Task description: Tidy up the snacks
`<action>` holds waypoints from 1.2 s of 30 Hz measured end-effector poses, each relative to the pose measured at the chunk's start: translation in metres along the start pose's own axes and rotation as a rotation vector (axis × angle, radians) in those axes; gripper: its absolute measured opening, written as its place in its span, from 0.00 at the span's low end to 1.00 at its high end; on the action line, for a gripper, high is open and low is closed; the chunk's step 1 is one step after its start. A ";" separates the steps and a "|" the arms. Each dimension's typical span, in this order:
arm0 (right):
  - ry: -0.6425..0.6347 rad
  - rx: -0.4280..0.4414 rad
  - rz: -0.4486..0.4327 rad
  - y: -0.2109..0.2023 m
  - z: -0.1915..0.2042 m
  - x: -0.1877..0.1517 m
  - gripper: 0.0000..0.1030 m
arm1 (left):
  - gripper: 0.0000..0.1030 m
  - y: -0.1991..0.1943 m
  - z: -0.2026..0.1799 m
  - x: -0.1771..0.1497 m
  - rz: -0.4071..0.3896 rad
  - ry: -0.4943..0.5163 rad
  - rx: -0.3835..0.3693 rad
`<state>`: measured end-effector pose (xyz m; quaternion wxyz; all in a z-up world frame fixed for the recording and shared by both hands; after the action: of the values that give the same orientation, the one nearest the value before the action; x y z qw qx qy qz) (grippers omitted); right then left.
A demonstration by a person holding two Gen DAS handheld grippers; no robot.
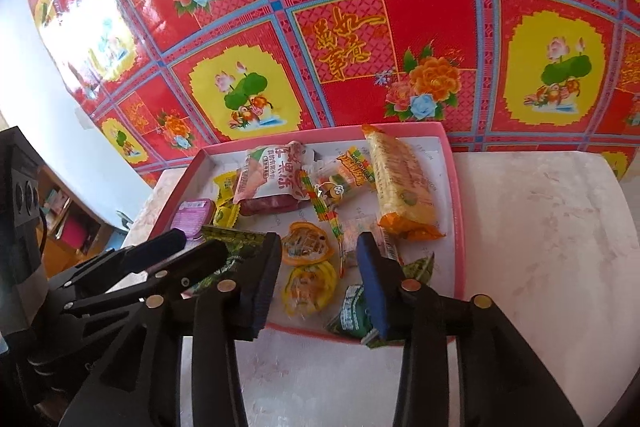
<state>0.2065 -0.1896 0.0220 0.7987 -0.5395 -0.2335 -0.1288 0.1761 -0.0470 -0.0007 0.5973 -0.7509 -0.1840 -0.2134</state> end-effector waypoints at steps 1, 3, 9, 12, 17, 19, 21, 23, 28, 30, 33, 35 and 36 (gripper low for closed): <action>0.002 -0.001 -0.003 -0.002 0.000 -0.001 0.48 | 0.58 -0.002 0.001 -0.001 -0.006 -0.004 0.004; 0.004 -0.001 -0.006 -0.007 -0.001 -0.004 0.57 | 0.64 -0.007 0.004 -0.003 -0.019 -0.013 0.016; 0.016 -0.003 -0.018 -0.017 -0.002 -0.014 0.70 | 0.79 -0.015 0.010 -0.012 -0.038 -0.027 0.039; 0.008 -0.018 -0.023 -0.022 -0.001 -0.021 0.76 | 0.81 -0.017 0.011 -0.016 -0.038 -0.022 0.058; -0.014 -0.061 -0.018 -0.028 0.001 -0.033 0.80 | 0.81 -0.022 0.012 -0.027 -0.033 -0.028 0.065; -0.009 -0.073 -0.013 -0.029 0.000 -0.040 0.80 | 0.81 -0.023 0.012 -0.032 -0.027 -0.025 0.072; 0.001 -0.084 -0.005 -0.029 -0.002 -0.046 0.80 | 0.81 -0.023 0.012 -0.038 -0.020 -0.024 0.079; 0.007 -0.091 0.002 -0.028 -0.004 -0.050 0.80 | 0.81 -0.021 0.012 -0.044 -0.007 -0.025 0.084; 0.029 -0.120 0.031 -0.020 -0.011 -0.063 0.80 | 0.81 -0.010 0.015 -0.059 0.027 -0.023 0.100; 0.035 -0.132 0.047 -0.016 -0.013 -0.067 0.80 | 0.81 -0.006 0.016 -0.065 0.044 -0.025 0.104; 0.049 -0.150 0.065 -0.010 -0.016 -0.072 0.80 | 0.81 0.002 0.019 -0.071 0.069 -0.036 0.107; 0.057 -0.162 0.073 -0.006 -0.019 -0.074 0.80 | 0.81 0.006 0.021 -0.074 0.084 -0.041 0.110; 0.060 -0.171 0.077 -0.004 -0.020 -0.075 0.80 | 0.81 0.008 0.021 -0.075 0.091 -0.042 0.111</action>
<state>0.1451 -0.2130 -0.0189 0.7606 -0.6103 -0.1768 -0.1334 0.1195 -0.0296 -0.0521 0.6431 -0.7285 -0.1739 -0.1597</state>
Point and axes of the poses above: each gripper's, at about its wrist camera, not at the fingertips, and y roughly the way its jaws point, z to its left, x to its top, the point moved 7 cm from there along y, roughly the way its jaws point, and after that the axes turned 9 degrees about z, right-handed, at the moved point
